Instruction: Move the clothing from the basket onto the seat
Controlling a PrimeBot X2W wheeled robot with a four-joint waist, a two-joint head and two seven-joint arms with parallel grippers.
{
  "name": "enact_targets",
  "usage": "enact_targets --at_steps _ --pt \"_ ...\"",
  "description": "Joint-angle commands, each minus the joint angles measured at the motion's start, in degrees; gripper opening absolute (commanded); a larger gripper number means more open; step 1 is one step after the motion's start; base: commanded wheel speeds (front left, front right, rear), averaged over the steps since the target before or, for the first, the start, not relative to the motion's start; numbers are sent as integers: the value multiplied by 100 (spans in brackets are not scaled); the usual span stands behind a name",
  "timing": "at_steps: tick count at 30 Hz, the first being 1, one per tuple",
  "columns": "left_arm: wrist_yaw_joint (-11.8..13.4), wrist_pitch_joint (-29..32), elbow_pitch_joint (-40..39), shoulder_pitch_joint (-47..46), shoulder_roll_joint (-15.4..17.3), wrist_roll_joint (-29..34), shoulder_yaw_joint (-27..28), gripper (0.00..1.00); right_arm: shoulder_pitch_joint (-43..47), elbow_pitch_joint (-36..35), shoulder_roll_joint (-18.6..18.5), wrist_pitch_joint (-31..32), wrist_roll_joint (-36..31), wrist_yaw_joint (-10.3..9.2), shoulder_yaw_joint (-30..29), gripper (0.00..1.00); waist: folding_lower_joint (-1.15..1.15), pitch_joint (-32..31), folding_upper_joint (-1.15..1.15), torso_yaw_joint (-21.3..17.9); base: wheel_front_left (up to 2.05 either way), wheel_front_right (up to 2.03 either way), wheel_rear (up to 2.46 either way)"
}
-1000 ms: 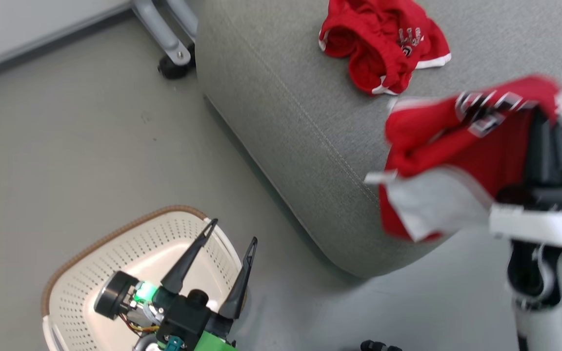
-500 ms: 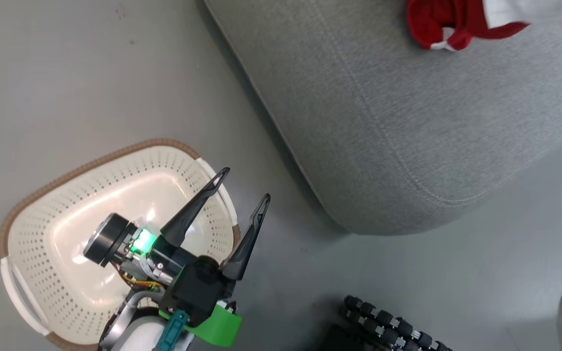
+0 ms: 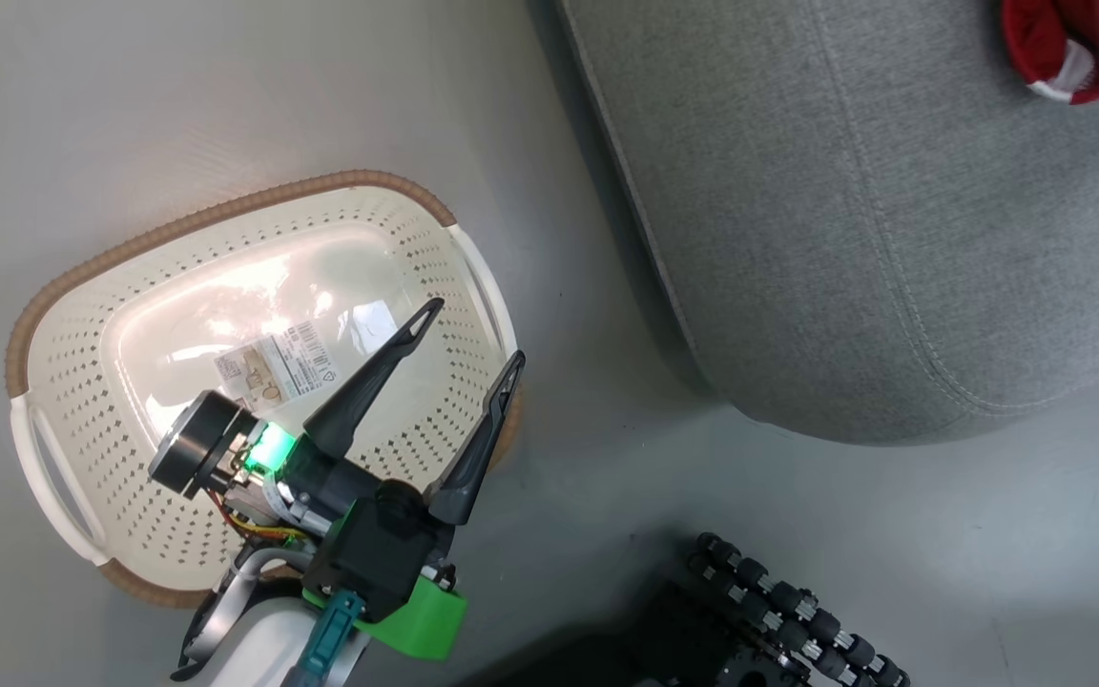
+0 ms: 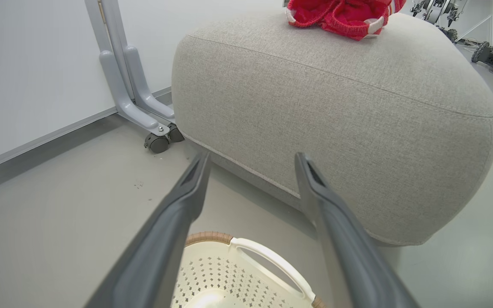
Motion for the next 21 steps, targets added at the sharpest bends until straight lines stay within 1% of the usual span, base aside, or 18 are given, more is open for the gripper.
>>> enact_targets --at_steps 1,4,5,6,7,8,9,13,16,18,21 --pt "38 -20 13 -95 40 -3 13 100 90 132 40 -16 -17 0 -16 0 -1 123 0 111 0 0 0" --pt "20 31 40 -120 64 -25 -6 100 203 454 102 -16 61 0 14 0 -1 111 0 92 0 0 0" --pt "17 45 49 -131 66 -35 -8 100 208 522 104 -16 74 0 -4 2 -1 102 0 81 0 0 0" --pt "19 58 59 -144 70 -38 -2 100 205 568 119 -16 92 0 -30 24 -1 92 0 71 0 0 0" --pt "26 71 74 -155 75 -39 8 100 216 590 150 -16 92 0 -36 41 -1 69 0 57 0 0 0" --pt "30 73 87 -161 79 -53 14 100 244 593 175 -16 73 0 -34 48 -1 43 0 49 0 0 0" --pt "32 79 98 -161 79 -72 12 100 291 588 194 -16 33 0 -46 100 -1 6 0 43 0 0 0" --pt "24 76 180 -175 34 -152 -8 100 407 412 239 -16 -67 0 -106 100 -1 -160 0 57 0 0 0" --pt "106 58 318 -163 -36 -220 24 100 619 179 306 -16 -126 0 -108 100 -1 -315 0 106 0 0 0" --pt "126 -10 407 -160 -114 -304 19 100 817 -61 331 -16 -226 0 -52 100 -1 -442 0 167 0 0 0" --pt "169 -135 586 -175 -203 -425 51 100 1190 -467 515 -16 -371 0 176 100 -1 -657 0 255 0 0 0"
